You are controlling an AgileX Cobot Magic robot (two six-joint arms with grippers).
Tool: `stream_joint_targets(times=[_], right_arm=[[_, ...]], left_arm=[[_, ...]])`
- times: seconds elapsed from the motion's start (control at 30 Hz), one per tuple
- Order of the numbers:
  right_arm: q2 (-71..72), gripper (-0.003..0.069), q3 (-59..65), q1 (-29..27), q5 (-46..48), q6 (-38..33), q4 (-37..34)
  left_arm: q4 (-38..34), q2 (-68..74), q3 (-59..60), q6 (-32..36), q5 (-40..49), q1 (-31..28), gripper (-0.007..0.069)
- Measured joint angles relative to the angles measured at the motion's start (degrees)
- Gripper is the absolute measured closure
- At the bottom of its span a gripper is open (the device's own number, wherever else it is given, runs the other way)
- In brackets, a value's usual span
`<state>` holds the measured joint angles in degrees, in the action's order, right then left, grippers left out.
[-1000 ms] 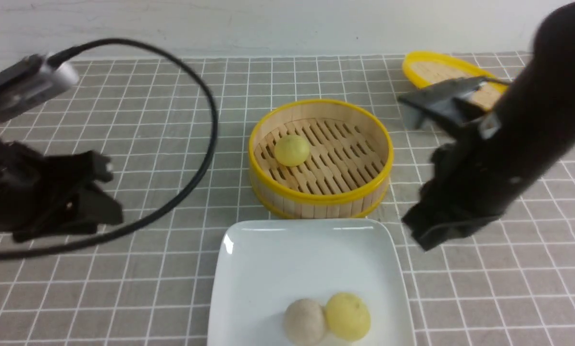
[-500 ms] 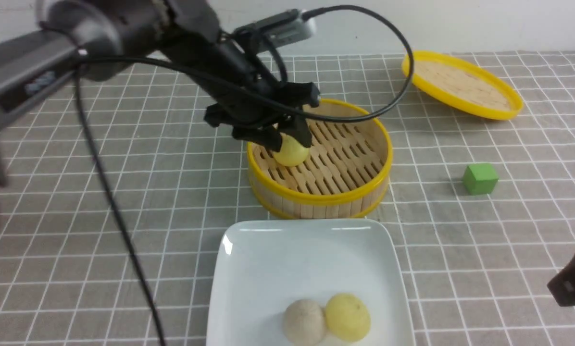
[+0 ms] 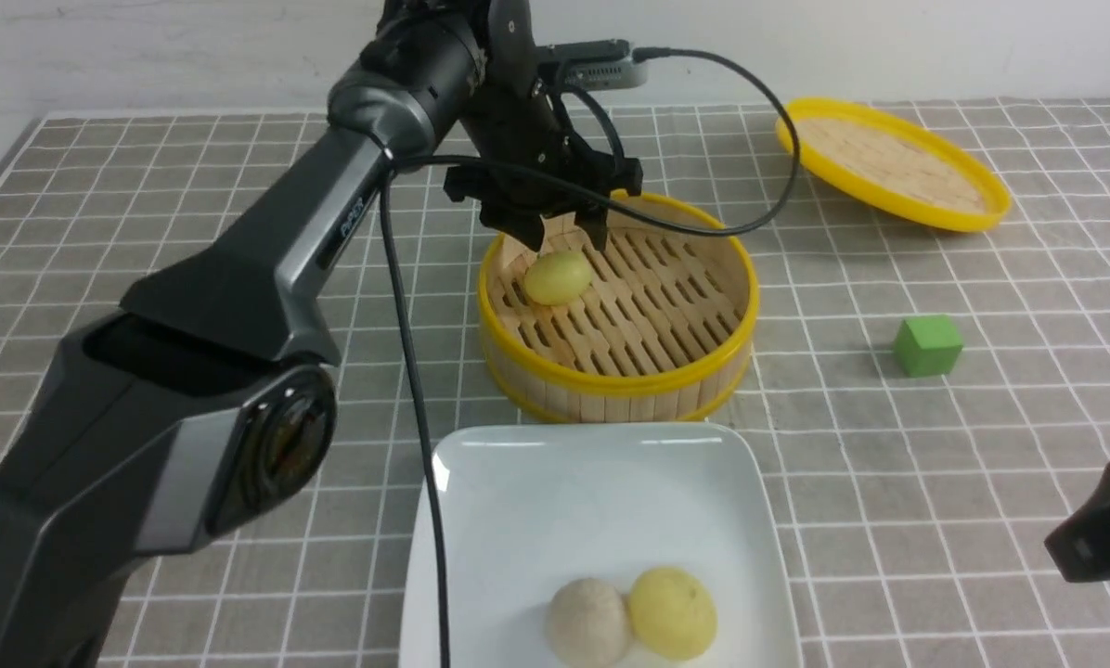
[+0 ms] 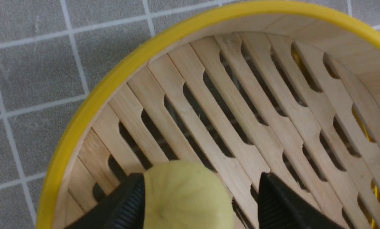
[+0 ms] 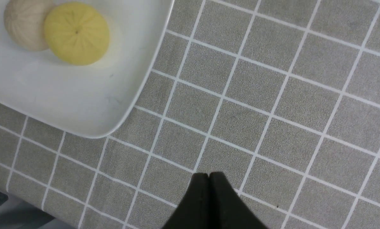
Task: Put the steamed buns into the plate on the grey tablecloth.
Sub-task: 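Reach into the bamboo steamer and grasp a bun with the left gripper, then carry the bun from the bamboo steamer to the plate with the left gripper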
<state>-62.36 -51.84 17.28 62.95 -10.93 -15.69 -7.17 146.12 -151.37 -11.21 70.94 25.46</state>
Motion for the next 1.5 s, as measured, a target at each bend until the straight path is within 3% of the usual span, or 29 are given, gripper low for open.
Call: stream_joint_targets(times=[0.4, 0.7, 0.8, 0.97, 1.13, 1.3, 1.37, 1.47, 1.5], right_arm=[[0.0, 0.0665, 0.0, 0.0, -0.77, 0.0, 0.0], [0.0, 0.066, 0.0, 0.0, -2.51, 0.0, 0.0], [0.0, 0.0659, 0.0, 0.0, -2.63, 0.0, 0.0], [0.0, 0.0657, 0.13, 0.0, -2.68, 0.0, 0.0], [0.0, 0.0655, 0.13, 0.0, -2.53, 0.0, 0.0], [0.0, 0.0653, 0.13, 0.0, -2.13, 0.0, 0.0], [0.0, 0.065, 0.13, 0.0, -1.84, 0.0, 0.0], [0.0, 0.065, 0.13, 0.0, -1.2, 0.0, -0.06], [0.0, 0.0648, 0.13, 0.0, -0.81, 0.0, -0.14]], left_arm=[[-5.16, 0.4, 2.09, -3.53, 0.0, 0.0, 0.0144], [-0.63, -0.26, 6.52, -3.78, -0.13, -0.02, 0.0155], [-0.13, -0.32, 6.58, -3.14, -0.17, 0.29, 0.0252], [0.11, -3.31, 6.78, -1.7, 0.03, 0.76, 0.0555], [0.11, -13.95, 8.35, -0.01, 0.03, 0.86, 0.0599], [0.17, -29.53, 21.6, 0.62, -0.13, 2.55, 0.06], [1.33, -38.74, 36.62, 0.62, -0.03, 5.45, 0.0599], [2.44, -42.81, 46.56, 0.39, 0.0, 7.72, 0.0595], [3.62, -44.41, 54.69, -0.43, 0.0, 9.81, 0.059]])
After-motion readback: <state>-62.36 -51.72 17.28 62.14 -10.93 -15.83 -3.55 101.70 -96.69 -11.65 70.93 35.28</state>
